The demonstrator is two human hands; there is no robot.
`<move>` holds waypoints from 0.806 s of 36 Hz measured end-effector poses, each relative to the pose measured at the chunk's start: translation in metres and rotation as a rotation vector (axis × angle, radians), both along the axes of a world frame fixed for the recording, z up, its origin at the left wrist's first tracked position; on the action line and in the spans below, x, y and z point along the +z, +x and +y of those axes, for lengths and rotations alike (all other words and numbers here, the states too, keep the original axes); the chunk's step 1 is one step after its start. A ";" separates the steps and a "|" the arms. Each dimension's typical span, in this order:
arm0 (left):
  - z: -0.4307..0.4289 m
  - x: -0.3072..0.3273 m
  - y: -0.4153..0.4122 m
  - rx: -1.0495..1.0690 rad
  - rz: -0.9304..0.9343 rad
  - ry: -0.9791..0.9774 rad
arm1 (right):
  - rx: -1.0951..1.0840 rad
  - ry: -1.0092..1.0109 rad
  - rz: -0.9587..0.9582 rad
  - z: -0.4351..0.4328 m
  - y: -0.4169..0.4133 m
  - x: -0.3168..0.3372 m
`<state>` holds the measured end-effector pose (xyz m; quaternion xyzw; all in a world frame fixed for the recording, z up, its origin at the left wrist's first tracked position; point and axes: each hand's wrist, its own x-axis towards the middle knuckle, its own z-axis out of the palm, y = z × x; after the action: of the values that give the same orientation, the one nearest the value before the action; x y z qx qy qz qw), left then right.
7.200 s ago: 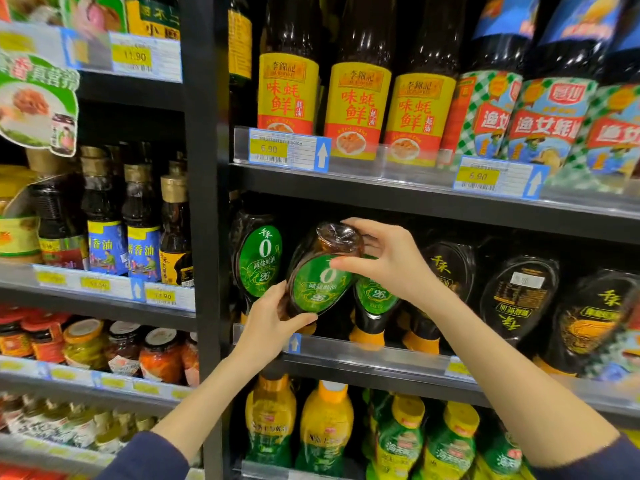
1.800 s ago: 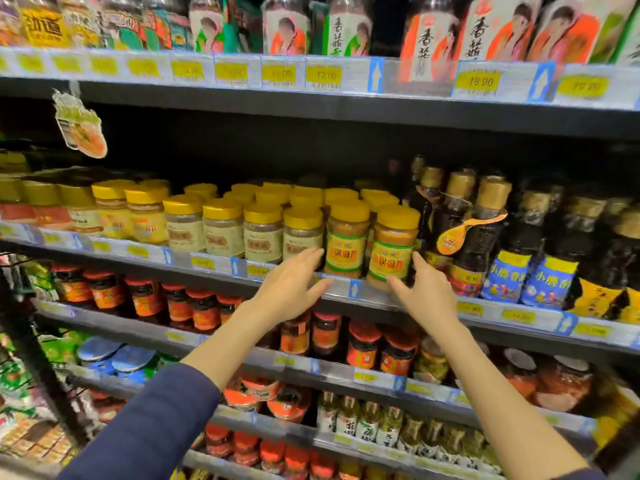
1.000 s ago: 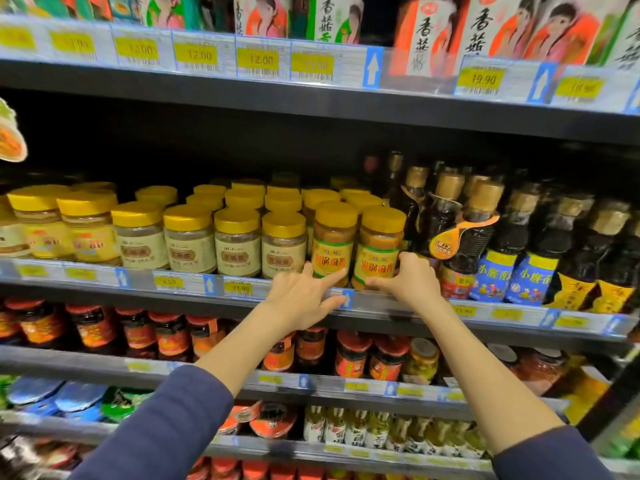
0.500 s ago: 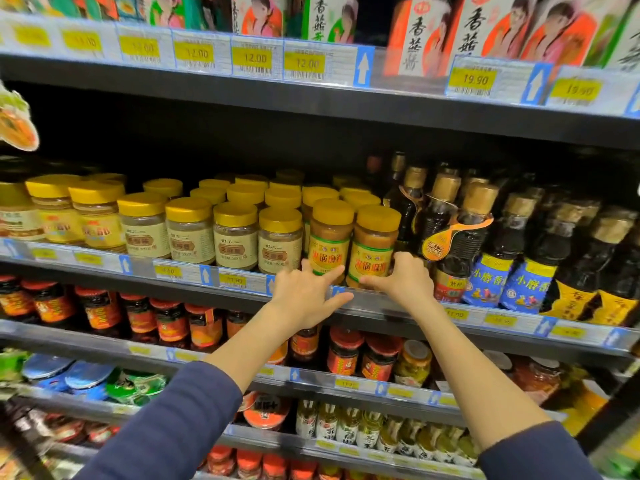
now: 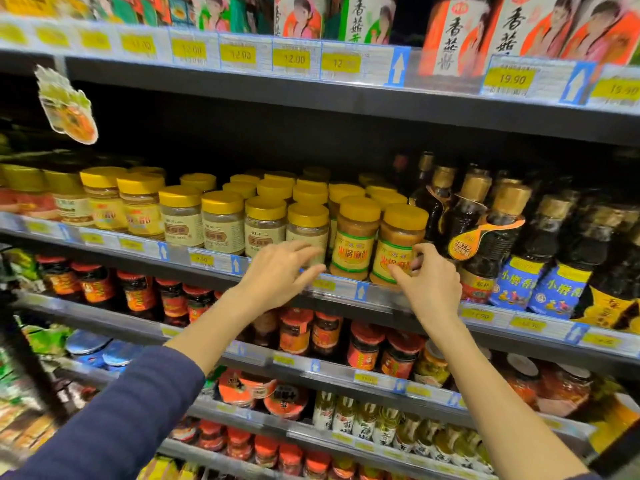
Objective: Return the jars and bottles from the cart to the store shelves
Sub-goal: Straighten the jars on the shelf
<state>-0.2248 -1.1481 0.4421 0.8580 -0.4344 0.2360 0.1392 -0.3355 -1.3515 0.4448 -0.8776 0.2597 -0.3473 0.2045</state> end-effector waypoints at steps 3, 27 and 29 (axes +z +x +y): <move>0.021 0.005 0.016 -0.009 -0.035 -0.058 | 0.041 -0.065 -0.077 0.015 0.006 0.002; 0.088 0.015 0.124 -0.048 -0.231 0.075 | 0.077 -0.291 0.199 0.109 0.098 0.004; 0.085 0.013 0.127 -0.050 -0.246 0.082 | 0.070 -0.288 0.202 0.110 0.099 0.003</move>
<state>-0.0979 -1.0635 0.4553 0.8164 -0.4789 0.3180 0.0554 -0.2367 -1.2417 0.4482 -0.9366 0.1959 -0.2839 0.0615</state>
